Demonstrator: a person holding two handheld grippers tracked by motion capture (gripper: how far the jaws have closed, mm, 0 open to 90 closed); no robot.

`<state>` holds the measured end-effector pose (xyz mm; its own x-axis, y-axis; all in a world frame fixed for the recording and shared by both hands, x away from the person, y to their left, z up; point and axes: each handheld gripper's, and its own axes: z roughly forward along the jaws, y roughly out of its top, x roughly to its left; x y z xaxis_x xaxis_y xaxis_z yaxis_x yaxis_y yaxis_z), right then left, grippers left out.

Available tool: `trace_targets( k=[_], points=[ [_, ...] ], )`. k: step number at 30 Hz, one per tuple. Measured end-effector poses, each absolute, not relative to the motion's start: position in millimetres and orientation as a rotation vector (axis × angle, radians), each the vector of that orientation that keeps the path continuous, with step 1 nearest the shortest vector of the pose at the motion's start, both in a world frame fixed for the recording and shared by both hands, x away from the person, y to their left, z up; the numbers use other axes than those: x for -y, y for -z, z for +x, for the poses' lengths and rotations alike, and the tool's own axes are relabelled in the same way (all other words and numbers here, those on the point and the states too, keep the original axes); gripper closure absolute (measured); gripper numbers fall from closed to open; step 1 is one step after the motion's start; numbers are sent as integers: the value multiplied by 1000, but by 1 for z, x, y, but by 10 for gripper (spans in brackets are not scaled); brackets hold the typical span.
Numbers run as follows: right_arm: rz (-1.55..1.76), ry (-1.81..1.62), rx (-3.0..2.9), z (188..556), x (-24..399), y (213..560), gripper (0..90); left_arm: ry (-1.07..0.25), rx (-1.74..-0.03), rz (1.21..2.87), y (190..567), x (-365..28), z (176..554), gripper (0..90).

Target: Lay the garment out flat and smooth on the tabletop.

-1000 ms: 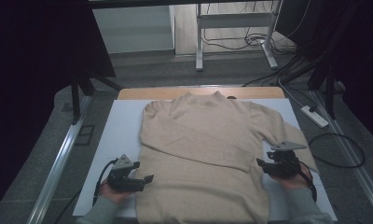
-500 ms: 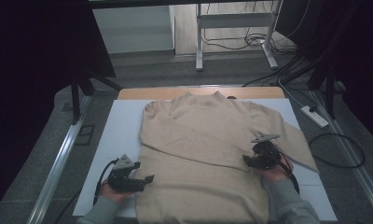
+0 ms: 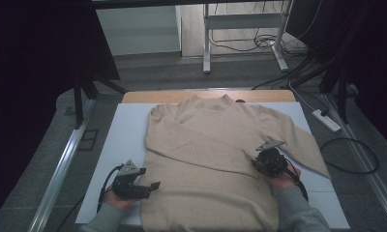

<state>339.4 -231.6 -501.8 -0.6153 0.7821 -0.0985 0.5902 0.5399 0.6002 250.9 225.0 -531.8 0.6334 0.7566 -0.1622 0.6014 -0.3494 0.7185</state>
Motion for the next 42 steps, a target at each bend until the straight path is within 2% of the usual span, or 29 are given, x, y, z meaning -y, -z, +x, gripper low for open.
trace_targets(
  k=[6, 20, 26, 27, 30, 32, 42],
  points=[
    [1080, -899, -2467, 331, 211, 491, 799, -253, -1058, 2073, 531, -225, 251, 183],
    [729, -1105, -2758, 292, 97, 498, 799, -254, -1061, 2064, 531, -227, 251, 183],
    [605, -1238, -2836, 273, 68, 492, 791, -257, -1064, 2068, 531, -227, 251, 182],
    [594, -1255, -2837, 271, 66, 492, 768, -260, -1063, 2066, 531, -227, 251, 182],
    [592, -1235, -2796, 268, 69, 488, 599, -257, -1065, 2062, 531, -228, 250, 182],
    [627, -1235, -2753, 270, 79, 483, 539, -257, -1064, 2063, 531, -228, 250, 182],
    [890, -1156, -2580, 285, 162, 481, 480, -255, -1063, 2065, 531, -227, 251, 181]
  ],
)
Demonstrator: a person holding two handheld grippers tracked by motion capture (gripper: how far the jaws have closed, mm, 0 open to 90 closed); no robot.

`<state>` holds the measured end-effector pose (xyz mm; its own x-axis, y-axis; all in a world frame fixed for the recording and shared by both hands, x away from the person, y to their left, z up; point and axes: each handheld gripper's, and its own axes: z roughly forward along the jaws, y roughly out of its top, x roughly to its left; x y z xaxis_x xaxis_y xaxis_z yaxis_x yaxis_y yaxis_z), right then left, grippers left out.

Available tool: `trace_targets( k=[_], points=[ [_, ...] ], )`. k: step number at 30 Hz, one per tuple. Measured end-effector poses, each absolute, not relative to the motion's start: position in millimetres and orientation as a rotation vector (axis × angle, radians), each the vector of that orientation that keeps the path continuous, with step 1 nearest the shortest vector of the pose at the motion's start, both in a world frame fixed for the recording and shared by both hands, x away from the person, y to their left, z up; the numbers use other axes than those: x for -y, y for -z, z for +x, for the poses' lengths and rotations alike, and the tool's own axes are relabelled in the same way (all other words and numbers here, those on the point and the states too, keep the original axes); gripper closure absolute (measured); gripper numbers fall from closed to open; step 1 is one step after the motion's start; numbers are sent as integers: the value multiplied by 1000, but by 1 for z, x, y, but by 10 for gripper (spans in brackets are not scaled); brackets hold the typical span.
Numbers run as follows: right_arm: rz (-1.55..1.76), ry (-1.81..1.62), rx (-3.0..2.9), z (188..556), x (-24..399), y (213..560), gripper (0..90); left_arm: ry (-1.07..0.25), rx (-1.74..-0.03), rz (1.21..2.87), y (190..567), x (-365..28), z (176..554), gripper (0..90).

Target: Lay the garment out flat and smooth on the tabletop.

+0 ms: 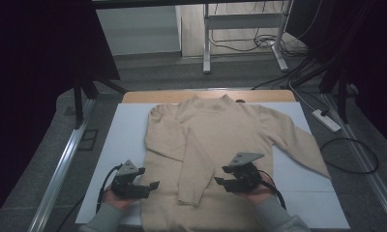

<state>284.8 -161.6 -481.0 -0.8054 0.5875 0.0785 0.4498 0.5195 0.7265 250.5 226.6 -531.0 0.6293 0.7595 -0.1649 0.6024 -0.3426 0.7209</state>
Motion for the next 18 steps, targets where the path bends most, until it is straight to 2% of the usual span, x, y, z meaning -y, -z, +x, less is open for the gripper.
trace_targets(
  k=[7, 18],
  points=[
    [1005, -1106, -2515, 285, 211, 489, 477, -255, -1058, 2069, 531, -226, 250, 180],
    [1120, -1072, -2462, 280, 256, 495, 457, -253, -1056, 2072, 531, -225, 250, 179]
  ],
)
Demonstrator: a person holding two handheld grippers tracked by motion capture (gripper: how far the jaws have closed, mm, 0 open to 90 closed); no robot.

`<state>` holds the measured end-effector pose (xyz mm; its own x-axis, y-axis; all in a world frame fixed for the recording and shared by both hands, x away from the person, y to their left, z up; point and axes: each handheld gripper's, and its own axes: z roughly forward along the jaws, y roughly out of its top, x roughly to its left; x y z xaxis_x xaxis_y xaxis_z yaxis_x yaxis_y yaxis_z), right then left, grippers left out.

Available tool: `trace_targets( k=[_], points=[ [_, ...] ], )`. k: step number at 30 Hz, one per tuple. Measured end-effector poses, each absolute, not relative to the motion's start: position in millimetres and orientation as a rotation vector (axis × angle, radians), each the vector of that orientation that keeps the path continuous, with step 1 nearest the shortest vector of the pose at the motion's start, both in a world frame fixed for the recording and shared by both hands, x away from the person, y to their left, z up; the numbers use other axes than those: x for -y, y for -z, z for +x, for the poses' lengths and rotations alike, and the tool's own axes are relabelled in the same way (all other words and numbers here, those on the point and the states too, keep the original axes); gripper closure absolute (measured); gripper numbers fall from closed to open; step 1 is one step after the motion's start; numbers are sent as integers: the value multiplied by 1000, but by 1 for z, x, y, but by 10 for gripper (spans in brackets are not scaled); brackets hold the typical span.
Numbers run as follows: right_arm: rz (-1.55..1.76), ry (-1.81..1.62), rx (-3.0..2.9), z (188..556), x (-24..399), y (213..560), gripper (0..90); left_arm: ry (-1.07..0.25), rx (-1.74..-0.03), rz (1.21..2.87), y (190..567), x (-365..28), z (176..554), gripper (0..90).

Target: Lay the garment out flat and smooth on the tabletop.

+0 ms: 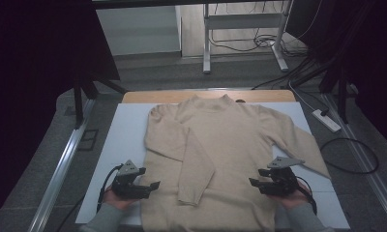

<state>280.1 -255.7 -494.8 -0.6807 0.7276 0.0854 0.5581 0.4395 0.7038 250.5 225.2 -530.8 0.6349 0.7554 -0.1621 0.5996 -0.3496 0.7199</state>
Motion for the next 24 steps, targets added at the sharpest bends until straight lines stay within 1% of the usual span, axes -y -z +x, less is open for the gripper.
trace_targets(
  k=[7, 12, 18, 24],
  points=[
    [1197, -1094, -2417, 273, 280, 497, 447, -252, -1048, 2080, 530, -220, 250, 179],
    [1198, -1105, -2421, 273, 280, 497, 441, -242, -1027, 2090, 527, -209, 252, 176],
    [1193, -1070, -2445, 276, 278, 501, 437, -237, -998, 2117, 523, -186, 258, 156],
    [1199, -1062, -2446, 276, 278, 501, 434, -252, -967, 2190, 523, -153, 269, 129]
  ],
)
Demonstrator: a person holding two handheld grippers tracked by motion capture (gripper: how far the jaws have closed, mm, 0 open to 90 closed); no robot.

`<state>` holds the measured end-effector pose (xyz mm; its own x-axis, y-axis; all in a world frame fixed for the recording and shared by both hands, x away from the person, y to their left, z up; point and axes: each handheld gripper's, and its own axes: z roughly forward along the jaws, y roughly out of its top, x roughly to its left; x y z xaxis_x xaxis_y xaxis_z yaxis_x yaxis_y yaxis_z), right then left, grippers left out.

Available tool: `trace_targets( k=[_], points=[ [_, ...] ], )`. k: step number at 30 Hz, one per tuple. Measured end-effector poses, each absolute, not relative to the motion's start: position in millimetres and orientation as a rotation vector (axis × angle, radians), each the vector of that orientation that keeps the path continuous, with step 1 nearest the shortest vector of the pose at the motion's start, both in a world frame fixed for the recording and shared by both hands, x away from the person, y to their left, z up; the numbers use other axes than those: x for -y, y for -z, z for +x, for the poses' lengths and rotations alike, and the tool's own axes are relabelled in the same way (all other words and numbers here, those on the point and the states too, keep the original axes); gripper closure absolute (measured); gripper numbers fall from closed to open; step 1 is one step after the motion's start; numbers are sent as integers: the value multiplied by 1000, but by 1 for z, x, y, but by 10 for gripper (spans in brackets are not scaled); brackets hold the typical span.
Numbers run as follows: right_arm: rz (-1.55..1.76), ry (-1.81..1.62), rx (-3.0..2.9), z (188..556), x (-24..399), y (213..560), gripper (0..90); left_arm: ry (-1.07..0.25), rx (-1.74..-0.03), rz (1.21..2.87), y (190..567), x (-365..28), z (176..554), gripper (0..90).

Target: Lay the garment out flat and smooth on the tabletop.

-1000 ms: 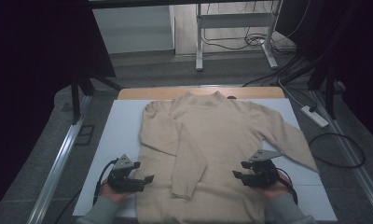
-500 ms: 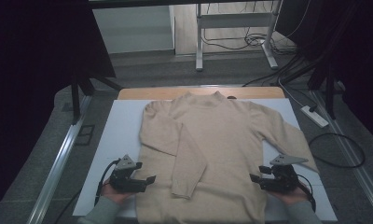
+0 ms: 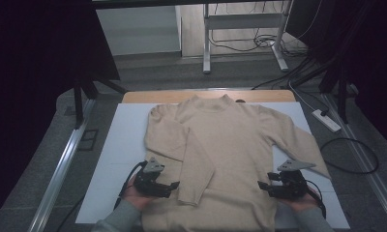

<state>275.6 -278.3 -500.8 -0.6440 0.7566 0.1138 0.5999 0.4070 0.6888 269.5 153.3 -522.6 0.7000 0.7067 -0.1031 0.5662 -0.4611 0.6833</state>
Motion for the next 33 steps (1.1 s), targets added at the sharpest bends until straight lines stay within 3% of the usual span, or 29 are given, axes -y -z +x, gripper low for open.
trace_targets(
  k=[7, 14, 18, 26, 29, 33],
  points=[
    [1205, -1066, -2454, 276, 281, 501, 430, -199, -982, 2221, 526, -118, 288, 84],
    [1205, -1061, -2456, 277, 282, 501, 428, -225, -951, 2294, 535, -93, 295, 120],
    [1206, -1060, -2454, 277, 283, 501, 428, -242, -922, 2277, 535, -93, 290, 276],
    [1208, -1049, -2456, 276, 283, 501, 428, -251, -889, 2257, 533, -98, 287, 709],
    [1214, -1057, -2453, 276, 283, 500, 428, -280, -868, 2253, 530, -100, 285, 781],
    [1215, -1062, -2450, 276, 283, 499, 425, -289, -878, 2193, 519, -110, 283, 786]
  ],
)
